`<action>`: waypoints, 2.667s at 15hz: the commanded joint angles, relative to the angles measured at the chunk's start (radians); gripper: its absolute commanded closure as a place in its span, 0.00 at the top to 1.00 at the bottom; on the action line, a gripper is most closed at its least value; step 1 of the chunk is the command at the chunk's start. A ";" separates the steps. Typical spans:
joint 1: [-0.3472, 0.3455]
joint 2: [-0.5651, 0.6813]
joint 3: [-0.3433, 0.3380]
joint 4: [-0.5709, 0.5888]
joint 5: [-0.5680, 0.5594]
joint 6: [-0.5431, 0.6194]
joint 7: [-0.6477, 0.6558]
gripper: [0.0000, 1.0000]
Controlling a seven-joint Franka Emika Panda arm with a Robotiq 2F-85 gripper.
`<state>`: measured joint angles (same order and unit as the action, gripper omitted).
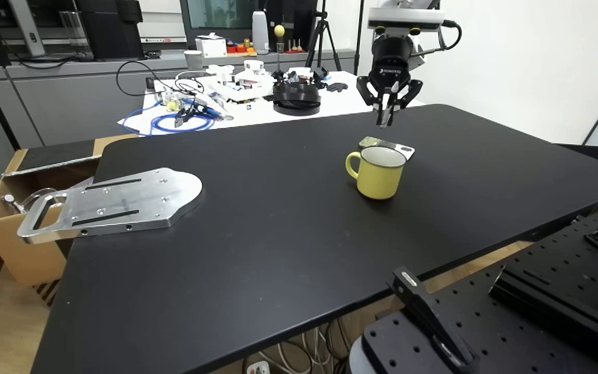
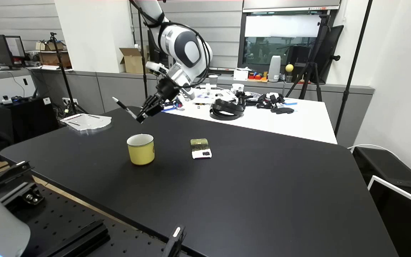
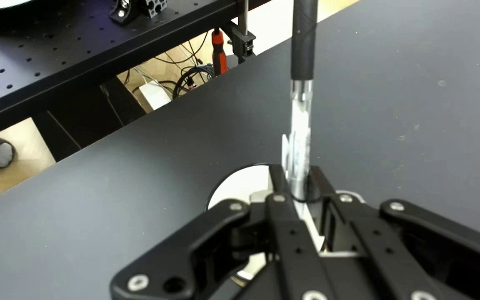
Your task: Pick up the pen and put it in the yellow cup
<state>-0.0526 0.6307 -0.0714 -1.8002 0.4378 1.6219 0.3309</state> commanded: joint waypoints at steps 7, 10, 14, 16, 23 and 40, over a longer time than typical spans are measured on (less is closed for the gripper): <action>-0.063 0.131 0.003 0.093 0.120 -0.041 0.026 0.04; -0.075 0.163 0.001 0.105 0.144 -0.042 0.029 0.04; -0.083 0.192 -0.001 0.115 0.162 -0.050 0.030 0.04; -0.085 0.202 -0.003 0.120 0.171 -0.050 0.031 0.04; -0.088 0.211 -0.010 0.125 0.169 -0.045 0.030 0.04; -0.092 0.159 0.003 0.192 0.171 -0.088 0.013 1.00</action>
<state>-0.1380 0.8160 -0.0744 -1.6457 0.5955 1.5748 0.3320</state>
